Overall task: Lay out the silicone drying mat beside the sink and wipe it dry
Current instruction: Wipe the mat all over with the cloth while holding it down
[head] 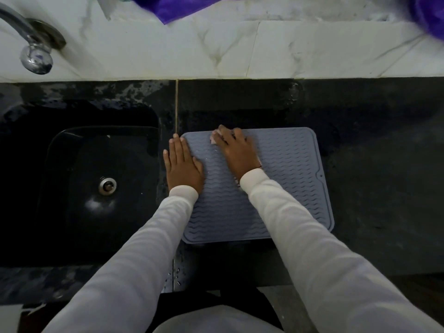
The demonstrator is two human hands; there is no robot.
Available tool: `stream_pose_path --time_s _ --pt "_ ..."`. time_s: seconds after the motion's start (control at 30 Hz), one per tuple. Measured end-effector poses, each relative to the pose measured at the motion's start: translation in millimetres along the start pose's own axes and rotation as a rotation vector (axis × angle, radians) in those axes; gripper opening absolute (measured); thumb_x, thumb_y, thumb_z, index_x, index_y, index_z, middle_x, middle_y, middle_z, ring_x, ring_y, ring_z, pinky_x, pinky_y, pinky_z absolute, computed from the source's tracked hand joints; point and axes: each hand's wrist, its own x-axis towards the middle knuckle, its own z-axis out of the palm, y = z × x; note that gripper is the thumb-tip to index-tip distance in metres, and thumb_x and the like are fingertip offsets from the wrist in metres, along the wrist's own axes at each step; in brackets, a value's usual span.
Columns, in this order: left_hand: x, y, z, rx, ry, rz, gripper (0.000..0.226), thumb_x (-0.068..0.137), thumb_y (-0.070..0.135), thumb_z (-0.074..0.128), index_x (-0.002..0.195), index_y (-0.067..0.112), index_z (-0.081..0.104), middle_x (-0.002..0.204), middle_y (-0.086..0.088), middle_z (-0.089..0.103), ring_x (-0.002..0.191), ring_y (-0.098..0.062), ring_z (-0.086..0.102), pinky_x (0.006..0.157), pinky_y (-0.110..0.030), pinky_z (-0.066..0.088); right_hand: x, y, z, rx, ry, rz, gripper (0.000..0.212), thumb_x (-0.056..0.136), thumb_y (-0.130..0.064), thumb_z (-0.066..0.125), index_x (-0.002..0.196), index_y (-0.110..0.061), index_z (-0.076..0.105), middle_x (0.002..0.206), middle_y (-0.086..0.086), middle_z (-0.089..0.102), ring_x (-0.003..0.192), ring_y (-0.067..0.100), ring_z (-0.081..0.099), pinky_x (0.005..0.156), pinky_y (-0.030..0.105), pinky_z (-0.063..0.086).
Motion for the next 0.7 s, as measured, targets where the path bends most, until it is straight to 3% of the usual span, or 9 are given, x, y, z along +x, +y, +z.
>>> stream_pose_path --time_s 0.23,0.47,0.6,0.7 --pt "-1.8 -1.2 1.4 -0.033 0.025 0.013 0.065 0.095 0.036 0.016 0.152 0.009 0.002 0.16 -0.01 0.0 0.147 -0.024 -0.001 0.119 -0.045 0.0 -10.9 47.7 7.2 -0.097 0.041 0.027 0.062 0.081 -0.01 0.063 0.138 -0.021 0.043 0.148 0.006 0.039 0.116 0.035 0.045 0.082 0.045 0.044" --pt "-3.6 -2.3 -0.2 -0.023 0.02 0.016 0.064 0.095 0.035 0.017 0.151 0.006 0.004 0.16 -0.012 0.002 0.147 -0.025 0.0 0.119 -0.045 -0.002 -31.1 81.4 1.6 -0.069 -0.018 0.122 0.055 0.093 -0.01 0.047 0.145 -0.023 0.035 0.154 0.007 0.029 0.125 0.039 0.036 0.094 0.05 0.04" --pt "-4.2 1.6 -0.8 -0.026 0.027 0.038 0.065 0.095 0.034 0.019 0.151 0.004 0.005 0.159 -0.014 0.003 0.147 -0.027 0.002 0.119 -0.046 -0.001 -31.7 84.8 -0.8 0.102 -0.016 0.295 0.051 0.096 -0.011 0.043 0.143 -0.031 0.04 0.153 0.012 0.029 0.131 0.039 0.032 0.098 0.048 0.041" --pt "-4.2 0.4 -2.7 -0.04 0.029 0.032 0.065 0.094 0.034 0.02 0.151 0.003 0.006 0.159 -0.014 0.004 0.147 -0.028 0.003 0.119 -0.047 0.0 -29.9 69.3 -2.2 0.153 -0.017 0.416 0.056 0.095 -0.014 0.047 0.145 -0.036 0.033 0.151 0.017 0.023 0.127 0.04 0.035 0.096 0.049 0.044"
